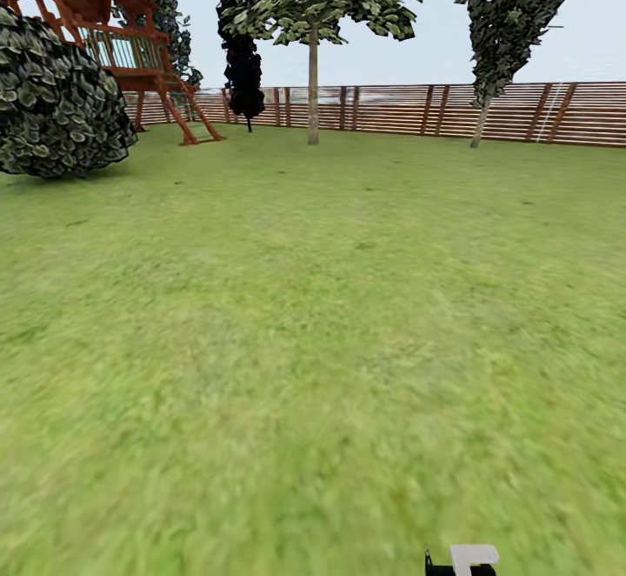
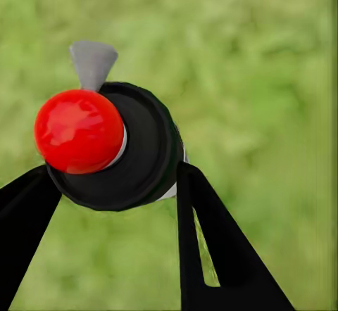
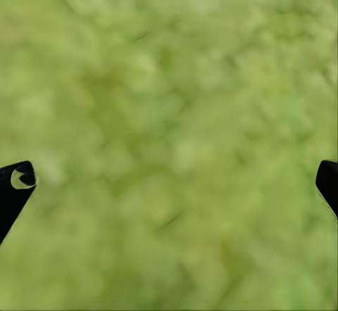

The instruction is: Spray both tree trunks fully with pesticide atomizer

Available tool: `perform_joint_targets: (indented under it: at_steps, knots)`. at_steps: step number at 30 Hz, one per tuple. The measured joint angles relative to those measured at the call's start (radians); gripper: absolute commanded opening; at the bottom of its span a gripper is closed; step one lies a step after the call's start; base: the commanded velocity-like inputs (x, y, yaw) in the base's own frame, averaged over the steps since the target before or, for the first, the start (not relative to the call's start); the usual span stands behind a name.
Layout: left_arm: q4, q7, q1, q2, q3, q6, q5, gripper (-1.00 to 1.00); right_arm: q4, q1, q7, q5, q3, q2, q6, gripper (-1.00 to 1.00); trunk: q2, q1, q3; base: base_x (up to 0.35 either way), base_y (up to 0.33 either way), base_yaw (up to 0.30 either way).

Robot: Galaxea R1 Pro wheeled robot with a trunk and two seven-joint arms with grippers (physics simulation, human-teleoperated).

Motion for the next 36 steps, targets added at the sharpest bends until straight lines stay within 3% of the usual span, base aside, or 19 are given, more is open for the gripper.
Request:
perform_joint_targets:
  at_steps: [36]
  knots:
    - [0.0,0.0,0.0,0.0,0.0,0.0,0.0,-1.0,0.001,0.0,0.003,0.0,0.0,0.002,0.001,1.0,0.0,0.0,0.0,0.339,0.0,0.0]
